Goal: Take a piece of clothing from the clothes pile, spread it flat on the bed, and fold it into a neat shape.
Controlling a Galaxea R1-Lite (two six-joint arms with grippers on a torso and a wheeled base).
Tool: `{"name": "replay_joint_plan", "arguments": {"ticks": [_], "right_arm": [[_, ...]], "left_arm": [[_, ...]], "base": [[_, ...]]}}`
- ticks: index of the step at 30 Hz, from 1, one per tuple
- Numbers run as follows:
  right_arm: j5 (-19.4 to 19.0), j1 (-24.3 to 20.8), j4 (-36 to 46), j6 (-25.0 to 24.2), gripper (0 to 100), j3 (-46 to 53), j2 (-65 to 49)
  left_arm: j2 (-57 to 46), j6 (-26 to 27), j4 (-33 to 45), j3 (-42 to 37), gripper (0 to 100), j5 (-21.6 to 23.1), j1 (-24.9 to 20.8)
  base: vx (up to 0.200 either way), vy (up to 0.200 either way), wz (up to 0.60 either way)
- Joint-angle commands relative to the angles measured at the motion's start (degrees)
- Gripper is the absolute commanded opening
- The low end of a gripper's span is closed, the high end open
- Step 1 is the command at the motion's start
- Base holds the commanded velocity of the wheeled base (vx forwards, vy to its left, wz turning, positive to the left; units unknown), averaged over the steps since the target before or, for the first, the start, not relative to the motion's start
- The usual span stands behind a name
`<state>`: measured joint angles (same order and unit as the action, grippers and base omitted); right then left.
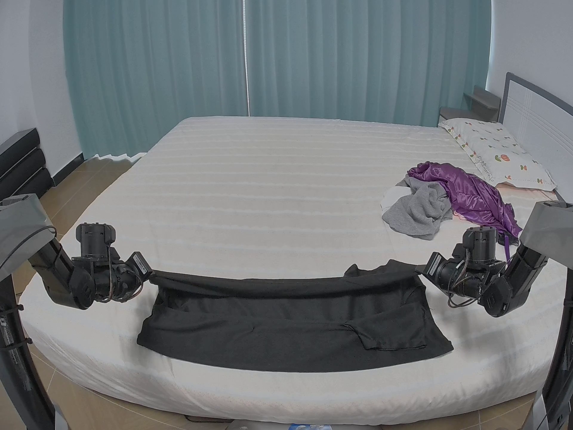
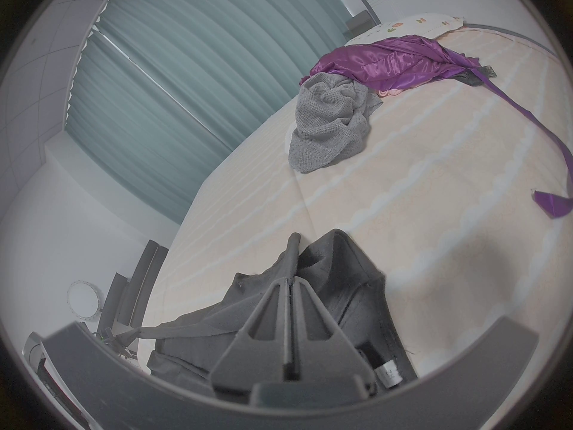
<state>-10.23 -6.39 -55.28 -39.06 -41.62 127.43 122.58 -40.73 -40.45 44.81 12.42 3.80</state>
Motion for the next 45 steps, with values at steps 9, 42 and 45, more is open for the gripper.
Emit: {"name": "replay_joint_plan", "arguments": {"ticks": [9, 42, 45], "right_arm": [[-1.5, -0.5, -5.7, 0.2, 0, 9.5, 0.4], [-8.9, 0.1, -2.2, -0.3, 100, -3.0, 6.3], [-9.8, 0.2, -1.5, 0.5, 0, -3.1, 8.3]], "left_arm": [[-0.9, 0.5, -4.3, -8.4, 0, 0.1, 0.0], [-1.0, -12.3, -5.8, -5.7, 100, 6.7, 2.1], [-1.0, -12.2, -5.8, -5.7, 100, 6.7, 2.2]], "base": [[0.000, 0.000, 0.00], [0.000, 0.000, 0.00], [0.000, 0.000, 0.00]]}}
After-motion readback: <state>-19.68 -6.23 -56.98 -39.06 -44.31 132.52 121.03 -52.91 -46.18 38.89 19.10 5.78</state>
